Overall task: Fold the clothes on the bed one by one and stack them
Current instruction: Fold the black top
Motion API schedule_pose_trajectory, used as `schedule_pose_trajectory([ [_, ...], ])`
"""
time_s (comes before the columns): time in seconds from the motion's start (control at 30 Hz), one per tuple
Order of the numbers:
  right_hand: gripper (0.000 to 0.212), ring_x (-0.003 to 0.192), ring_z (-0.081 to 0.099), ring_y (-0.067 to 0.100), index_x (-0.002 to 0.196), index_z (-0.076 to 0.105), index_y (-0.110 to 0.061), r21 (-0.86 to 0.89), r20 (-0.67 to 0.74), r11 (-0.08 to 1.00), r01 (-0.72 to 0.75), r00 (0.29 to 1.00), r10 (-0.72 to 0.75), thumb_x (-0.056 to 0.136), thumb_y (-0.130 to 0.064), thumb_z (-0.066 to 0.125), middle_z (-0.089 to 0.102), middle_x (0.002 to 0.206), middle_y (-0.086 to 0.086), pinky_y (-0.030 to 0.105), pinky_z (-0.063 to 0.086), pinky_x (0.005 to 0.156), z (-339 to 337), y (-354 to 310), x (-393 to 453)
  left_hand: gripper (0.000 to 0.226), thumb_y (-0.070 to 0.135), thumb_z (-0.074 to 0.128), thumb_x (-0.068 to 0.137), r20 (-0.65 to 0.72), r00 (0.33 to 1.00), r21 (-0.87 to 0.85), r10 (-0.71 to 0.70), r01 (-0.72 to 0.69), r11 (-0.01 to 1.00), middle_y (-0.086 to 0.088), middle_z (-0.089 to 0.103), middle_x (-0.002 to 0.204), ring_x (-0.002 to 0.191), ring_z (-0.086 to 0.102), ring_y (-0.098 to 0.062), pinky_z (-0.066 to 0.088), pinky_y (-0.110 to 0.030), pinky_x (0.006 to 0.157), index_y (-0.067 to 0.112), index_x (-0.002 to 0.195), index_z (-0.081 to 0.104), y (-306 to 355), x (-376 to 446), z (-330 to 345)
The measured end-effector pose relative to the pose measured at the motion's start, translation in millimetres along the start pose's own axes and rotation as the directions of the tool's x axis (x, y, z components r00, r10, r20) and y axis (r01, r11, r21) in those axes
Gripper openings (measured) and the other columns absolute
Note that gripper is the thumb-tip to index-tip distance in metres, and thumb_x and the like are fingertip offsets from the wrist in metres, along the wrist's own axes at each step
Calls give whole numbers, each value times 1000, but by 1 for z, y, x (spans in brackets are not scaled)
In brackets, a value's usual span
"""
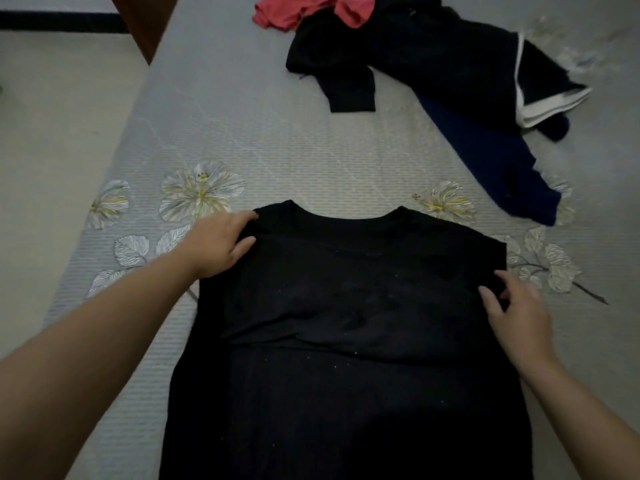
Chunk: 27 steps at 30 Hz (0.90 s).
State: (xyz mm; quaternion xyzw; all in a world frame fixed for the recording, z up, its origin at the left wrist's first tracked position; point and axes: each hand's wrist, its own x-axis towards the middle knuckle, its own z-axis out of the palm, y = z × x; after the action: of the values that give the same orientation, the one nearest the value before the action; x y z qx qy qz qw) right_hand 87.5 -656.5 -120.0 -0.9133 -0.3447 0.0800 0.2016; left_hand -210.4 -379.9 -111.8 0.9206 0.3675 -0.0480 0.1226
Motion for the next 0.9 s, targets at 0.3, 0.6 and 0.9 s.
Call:
schedule_pose_trajectory([
  [0.3,51,112,45,40,129,44,6,-68,48,996,-59,997,63,92,-27,52,46,122,31,42,38,89,16,-10,27,63,22,58,85,-136,990,389,-41,91,917,-24,45,124,116,33,-32,25,-59,101,21,141,31,-14,7,16],
  [0.6,74,139,18,37,136,43,-22,-348,240,921,173,967,-90,79,-57,12,26,150,13,59,11,107,39,-9,-44,70,67,9,88,-61,975,179,212,-199,964,-18,50,132,127,27,-32,2,-34,111,19,130,38,20,-93,84],
  [0.9,77,143,0,26,146,17,-25,-299,332,944,135,943,-30,78,-59,11,4,156,7,48,3,113,22,10,-56,72,63,10,91,-22,991,100,134,-132,986,-18,48,135,129,32,-37,21,-55,102,16,130,47,-4,-104,78],
])
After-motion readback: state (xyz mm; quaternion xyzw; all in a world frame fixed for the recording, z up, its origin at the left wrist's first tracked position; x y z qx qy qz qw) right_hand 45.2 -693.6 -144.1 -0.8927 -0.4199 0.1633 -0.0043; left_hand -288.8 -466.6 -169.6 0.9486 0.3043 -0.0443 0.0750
